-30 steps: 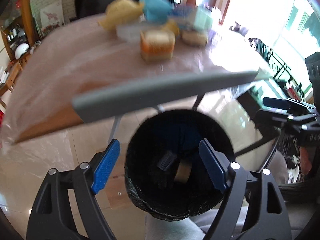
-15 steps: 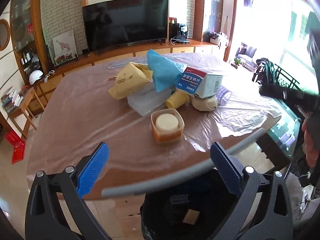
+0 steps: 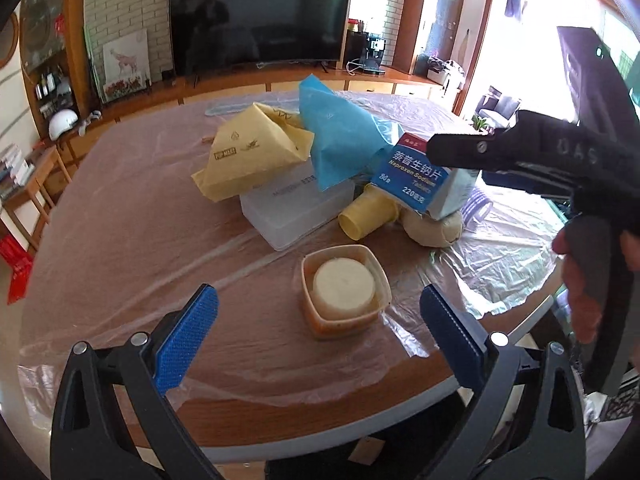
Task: Collect trash
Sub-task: 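Grasp the orange-rimmed container with the left tool while the right tool grasps the Naproxen box, then carry the container and Naproxen box down toward the black trash bin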
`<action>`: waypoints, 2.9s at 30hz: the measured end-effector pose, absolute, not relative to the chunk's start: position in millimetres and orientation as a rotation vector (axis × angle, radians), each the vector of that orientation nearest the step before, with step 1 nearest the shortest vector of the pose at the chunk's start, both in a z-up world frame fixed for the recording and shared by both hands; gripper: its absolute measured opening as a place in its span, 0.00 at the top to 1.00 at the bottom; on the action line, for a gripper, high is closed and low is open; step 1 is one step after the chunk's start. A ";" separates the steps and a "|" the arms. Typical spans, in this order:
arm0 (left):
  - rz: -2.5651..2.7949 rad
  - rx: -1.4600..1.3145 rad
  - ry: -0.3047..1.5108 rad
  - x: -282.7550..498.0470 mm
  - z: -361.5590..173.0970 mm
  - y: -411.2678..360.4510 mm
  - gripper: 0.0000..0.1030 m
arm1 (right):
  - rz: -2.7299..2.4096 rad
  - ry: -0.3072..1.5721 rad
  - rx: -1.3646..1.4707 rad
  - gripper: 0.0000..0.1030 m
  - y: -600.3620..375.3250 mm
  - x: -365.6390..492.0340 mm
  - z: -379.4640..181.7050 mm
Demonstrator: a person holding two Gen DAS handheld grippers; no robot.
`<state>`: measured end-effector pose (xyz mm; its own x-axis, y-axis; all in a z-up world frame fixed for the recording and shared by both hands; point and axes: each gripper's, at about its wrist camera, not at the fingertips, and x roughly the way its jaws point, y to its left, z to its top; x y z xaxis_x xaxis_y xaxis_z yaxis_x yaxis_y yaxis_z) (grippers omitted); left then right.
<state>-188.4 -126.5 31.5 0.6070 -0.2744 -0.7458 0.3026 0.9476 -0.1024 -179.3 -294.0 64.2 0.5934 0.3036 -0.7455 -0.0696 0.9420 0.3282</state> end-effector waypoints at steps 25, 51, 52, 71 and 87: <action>-0.394 0.040 0.900 -184.9 15.9 -129.8 0.51 | 0.289 0.849 0.172 0.25 -267.9 -184.8 66.1; -0.423 -0.013 0.843 -212.4 41.6 -102.5 0.51 | 0.302 0.880 0.324 0.25 -291.0 -262.5 75.9; -0.423 -0.014 0.842 -214.4 41.9 -102.0 0.51 | 0.305 0.882 0.325 0.25 -290.2 -264.6 76.6; -0.439 0.006 0.850 -251.5 39.4 -103.0 0.51 | 0.364 0.943 0.334 0.25 -290.8 -311.8 71.1; -0.468 0.039 0.879 -285.5 32.9 -107.3 0.51 | 0.398 0.989 0.265 0.25 -283.1 -341.7 62.6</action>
<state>-285.5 -107.3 32.9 0.5442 -0.3785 -0.7487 0.4103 0.8985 -0.1560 -341.8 -283.1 62.6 0.4870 0.4409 -0.7540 -0.2041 0.8968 0.3926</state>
